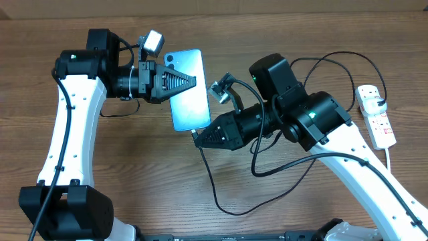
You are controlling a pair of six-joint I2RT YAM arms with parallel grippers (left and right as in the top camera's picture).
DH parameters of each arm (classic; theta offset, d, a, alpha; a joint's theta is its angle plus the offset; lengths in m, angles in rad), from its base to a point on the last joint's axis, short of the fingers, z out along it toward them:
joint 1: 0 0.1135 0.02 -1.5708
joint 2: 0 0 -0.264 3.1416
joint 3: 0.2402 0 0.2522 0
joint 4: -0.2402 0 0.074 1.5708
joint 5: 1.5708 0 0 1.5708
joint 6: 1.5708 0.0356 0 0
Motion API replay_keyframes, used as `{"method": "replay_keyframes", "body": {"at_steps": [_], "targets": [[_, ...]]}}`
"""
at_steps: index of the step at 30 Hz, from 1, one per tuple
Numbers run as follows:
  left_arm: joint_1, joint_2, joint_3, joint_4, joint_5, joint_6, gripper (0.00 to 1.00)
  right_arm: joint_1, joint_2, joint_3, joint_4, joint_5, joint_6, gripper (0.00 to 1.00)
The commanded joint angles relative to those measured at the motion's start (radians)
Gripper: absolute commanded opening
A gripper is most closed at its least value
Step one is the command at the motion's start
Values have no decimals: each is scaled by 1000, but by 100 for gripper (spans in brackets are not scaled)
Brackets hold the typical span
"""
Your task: Plug charger to phone and switch on socket
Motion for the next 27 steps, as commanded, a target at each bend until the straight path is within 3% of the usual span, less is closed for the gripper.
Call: {"method": "replay_keyframes", "body": {"at_steps": [1,9,22,27], "targets": [[-5,-8,14,0,46,-10,4,-16,-9,-4,8,-5,-2,4],[-5,-8,14,0,46,-10,4,-16,-9,-4,21,-5,10,4],[-5,-8,14,0,46,-10,4,-14,-9,-4,146,29,151,4],[-5,-8,14,0,47,-15,4,-14,-9,-4,150,119,182,4]]}}
